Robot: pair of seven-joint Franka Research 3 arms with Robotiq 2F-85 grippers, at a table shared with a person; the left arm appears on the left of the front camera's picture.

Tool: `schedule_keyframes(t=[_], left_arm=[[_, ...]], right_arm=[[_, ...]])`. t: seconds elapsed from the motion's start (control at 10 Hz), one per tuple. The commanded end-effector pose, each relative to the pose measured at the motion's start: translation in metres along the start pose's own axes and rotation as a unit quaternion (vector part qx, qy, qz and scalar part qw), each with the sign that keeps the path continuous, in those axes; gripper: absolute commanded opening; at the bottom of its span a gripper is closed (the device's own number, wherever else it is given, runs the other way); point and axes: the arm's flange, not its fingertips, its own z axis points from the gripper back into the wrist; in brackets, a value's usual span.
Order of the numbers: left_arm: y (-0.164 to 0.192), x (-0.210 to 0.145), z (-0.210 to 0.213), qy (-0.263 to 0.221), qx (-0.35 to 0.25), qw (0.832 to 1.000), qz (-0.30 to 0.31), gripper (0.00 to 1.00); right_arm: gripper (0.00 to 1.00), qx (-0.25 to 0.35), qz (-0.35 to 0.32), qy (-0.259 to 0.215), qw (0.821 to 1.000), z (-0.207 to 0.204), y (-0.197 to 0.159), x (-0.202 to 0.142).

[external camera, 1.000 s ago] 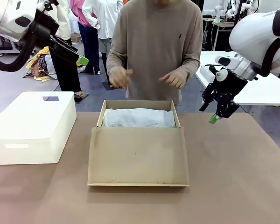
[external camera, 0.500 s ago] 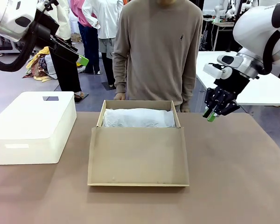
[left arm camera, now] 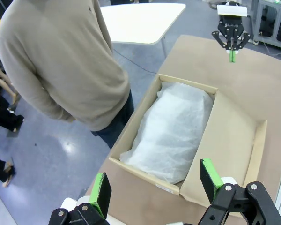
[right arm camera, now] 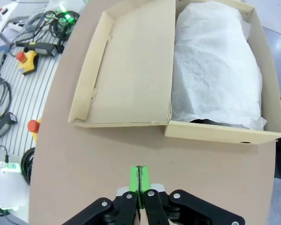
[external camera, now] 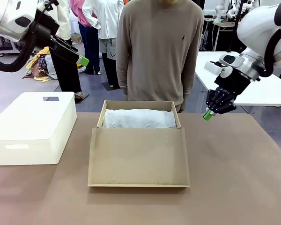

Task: Pack the shoes into the box.
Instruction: Close the Shoes Box.

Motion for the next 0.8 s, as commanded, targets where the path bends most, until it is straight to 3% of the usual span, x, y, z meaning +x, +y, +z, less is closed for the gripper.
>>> schedule_keyframes(t=[0.0, 0.1, 0.7], left_arm=[[0.003, -0.002, -0.001, -0.011, -0.009, 1.000, -0.007, 1.00], [0.003, -0.002, -0.001, -0.011, -0.009, 1.000, -0.007, 1.00], [0.003, -0.002, -0.001, -0.011, -0.009, 1.000, -0.007, 1.00]], right_arm=[[0.00, -0.014, -0.025, 0.016, 0.999, 0.000, 0.000, 0.006], [0.00, 0.000, 0.000, 0.000, 1.000, 0.000, 0.000, 0.000], [0.00, -0.005, -0.009, -0.006, 1.000, -0.009, 0.000, -0.004]])
